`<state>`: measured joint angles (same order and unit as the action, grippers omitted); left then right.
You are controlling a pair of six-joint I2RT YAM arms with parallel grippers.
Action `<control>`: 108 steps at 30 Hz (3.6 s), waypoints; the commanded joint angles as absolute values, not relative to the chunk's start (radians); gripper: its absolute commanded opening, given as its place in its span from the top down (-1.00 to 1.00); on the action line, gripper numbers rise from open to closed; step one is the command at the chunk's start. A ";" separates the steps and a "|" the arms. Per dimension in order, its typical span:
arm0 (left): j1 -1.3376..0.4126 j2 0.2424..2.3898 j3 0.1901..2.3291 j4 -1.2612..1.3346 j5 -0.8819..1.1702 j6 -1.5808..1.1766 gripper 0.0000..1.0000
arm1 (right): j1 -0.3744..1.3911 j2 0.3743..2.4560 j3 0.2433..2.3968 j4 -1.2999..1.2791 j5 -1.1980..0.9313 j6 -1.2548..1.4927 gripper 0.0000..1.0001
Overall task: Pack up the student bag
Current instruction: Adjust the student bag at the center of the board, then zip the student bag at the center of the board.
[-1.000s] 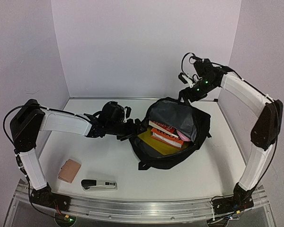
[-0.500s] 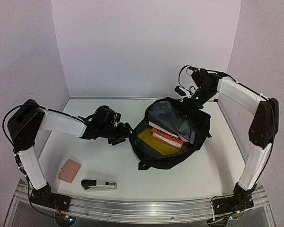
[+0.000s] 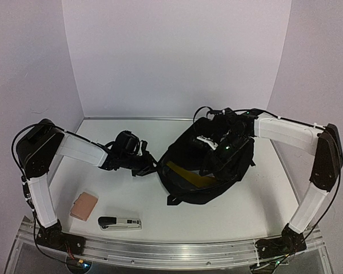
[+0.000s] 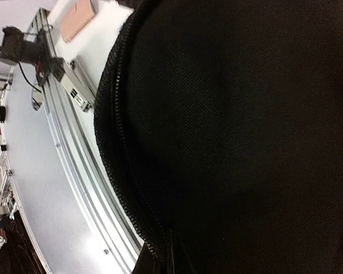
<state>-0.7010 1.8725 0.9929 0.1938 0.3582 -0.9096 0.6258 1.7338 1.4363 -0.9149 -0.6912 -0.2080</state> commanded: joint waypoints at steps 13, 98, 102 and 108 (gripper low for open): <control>-0.751 1.882 0.986 0.276 0.439 -0.906 0.99 | 0.634 1.887 1.414 -0.727 -0.602 -0.136 1.00; -1.091 2.522 2.389 -0.596 0.119 -0.309 0.09 | 0.068 1.781 1.107 -0.531 -0.936 0.156 -0.18; -1.091 2.537 2.390 -0.581 0.137 -0.316 0.16 | 0.085 1.791 1.108 -0.522 -0.939 0.161 -0.18; -1.090 2.551 2.403 -0.555 0.108 -0.314 0.19 | 0.109 1.801 1.106 -0.517 -0.931 0.163 -0.18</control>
<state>-1.1007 2.5224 2.3425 -0.5941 0.1605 -0.3143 0.0901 1.7859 1.1105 -0.5401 -0.9152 0.1584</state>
